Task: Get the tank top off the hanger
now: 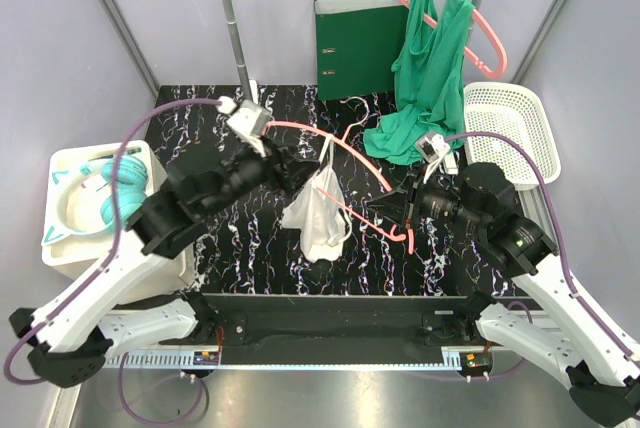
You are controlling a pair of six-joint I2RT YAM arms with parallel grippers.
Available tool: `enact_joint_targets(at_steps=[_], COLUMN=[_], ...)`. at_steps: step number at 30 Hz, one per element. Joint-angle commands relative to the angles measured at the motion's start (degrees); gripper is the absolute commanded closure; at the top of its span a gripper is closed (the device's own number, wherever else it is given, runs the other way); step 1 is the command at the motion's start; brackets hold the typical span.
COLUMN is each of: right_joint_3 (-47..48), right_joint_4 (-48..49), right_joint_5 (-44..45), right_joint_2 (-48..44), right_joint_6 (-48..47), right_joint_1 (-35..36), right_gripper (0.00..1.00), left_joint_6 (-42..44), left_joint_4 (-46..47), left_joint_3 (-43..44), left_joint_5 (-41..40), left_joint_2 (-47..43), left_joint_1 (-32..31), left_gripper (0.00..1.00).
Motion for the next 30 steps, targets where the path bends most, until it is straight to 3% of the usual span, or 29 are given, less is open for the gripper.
enact_joint_targets(at_steps=[1,7,10,14,19,20,22,30], right_joint_3=[1.43,0.81,0.55,-0.15,-0.77,-0.94,-1.90,-6.48], right_joint_4=[5.48,5.57,5.48,5.57,5.48,5.48,5.57,0.74], right_joint_5=[-1.66,-1.66,-2.01,-2.36,-2.54,-2.54,-2.45,-2.27], right_joint_2=[-0.48,-1.53,-2.32,-3.02,-3.64,-3.82,-4.61,-10.93], right_joint_6=[0.19,0.46,0.89,1.33,1.95,2.04,2.39,3.79], right_joint_1=[-0.10,-0.10,-0.10,-0.10,-0.10,-0.10,-0.10,-0.10], right_gripper=[1.00,1.00,1.00,1.00,1.00,1.00,1.00,1.00], left_joint_6=[-1.00,-0.82,-1.52,-1.88,-1.44,-1.26,-1.52,-1.52], left_joint_4=[1.18,1.09,1.36,2.06,2.24,2.24,1.80,-0.66], left_joint_3=[0.33,1.22,0.87,1.31,2.97,3.33,4.38,6.84], left_joint_5=[2.52,0.76,-0.38,0.14,-0.20,-0.47,-2.73,-19.70], left_joint_2=[3.45,6.97,7.59,8.73,10.22,10.40,10.40,5.49], left_joint_1=[-0.13,-0.04,-0.04,-0.04,-0.04,-0.04,-0.13,-0.04], left_gripper=[0.32,0.32,0.44,0.54,0.71,0.84,0.99,1.00])
